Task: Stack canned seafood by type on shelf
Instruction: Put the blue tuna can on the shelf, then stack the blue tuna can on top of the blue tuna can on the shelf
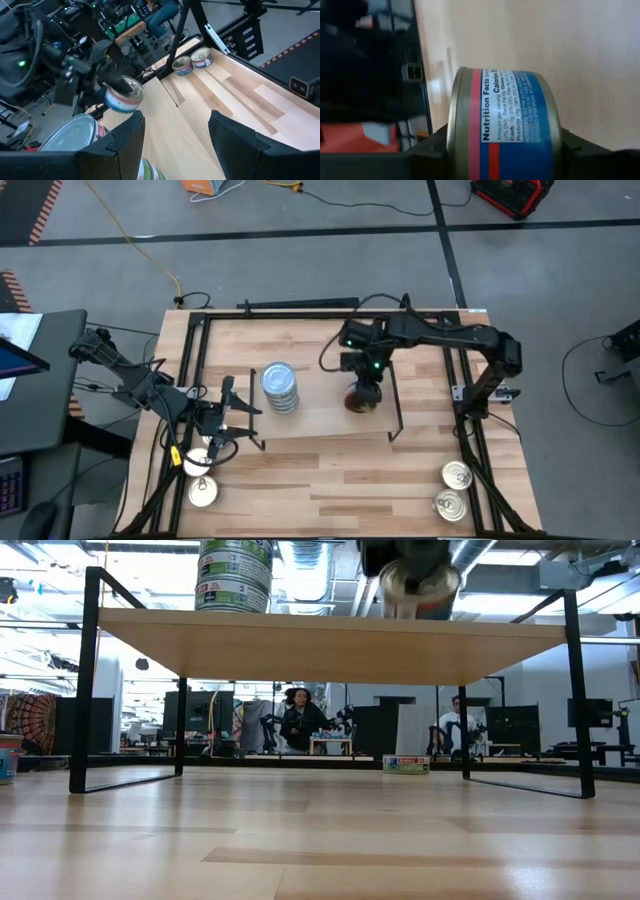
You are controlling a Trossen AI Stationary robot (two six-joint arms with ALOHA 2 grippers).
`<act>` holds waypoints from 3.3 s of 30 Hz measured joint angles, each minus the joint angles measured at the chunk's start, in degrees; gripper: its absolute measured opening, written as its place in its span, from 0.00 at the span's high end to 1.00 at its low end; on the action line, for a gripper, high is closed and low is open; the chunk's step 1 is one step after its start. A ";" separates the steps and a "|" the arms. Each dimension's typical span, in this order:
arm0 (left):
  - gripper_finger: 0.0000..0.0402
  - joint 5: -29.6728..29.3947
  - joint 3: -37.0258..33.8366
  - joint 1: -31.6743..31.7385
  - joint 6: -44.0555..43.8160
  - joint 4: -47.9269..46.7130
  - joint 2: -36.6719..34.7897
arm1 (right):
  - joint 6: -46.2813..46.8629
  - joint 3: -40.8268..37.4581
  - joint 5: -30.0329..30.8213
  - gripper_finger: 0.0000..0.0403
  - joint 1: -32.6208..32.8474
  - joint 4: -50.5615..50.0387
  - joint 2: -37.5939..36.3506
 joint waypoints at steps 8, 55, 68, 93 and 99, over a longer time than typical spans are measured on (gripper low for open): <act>0.48 -0.47 0.00 0.00 -0.80 -1.50 -0.12 | 3.11 -0.02 -2.14 0.19 -1.23 -1.37 4.74; 0.48 -1.17 -0.02 0.02 -4.61 -3.36 -0.12 | 35.50 -10.13 9.10 0.15 21.60 -21.09 -13.18; 0.48 -2.79 -0.02 0.02 -7.56 -7.10 -0.10 | 57.98 -24.59 19.17 0.24 45.01 -10.46 -15.86; 0.48 -2.44 -1.71 -0.06 -22.12 -6.34 0.05 | 91.40 -46.11 20.74 0.29 61.83 8.43 -15.92; 0.48 -2.45 -1.77 -0.07 -22.08 -5.36 0.05 | 91.95 -46.27 24.35 0.29 60.90 9.15 -15.94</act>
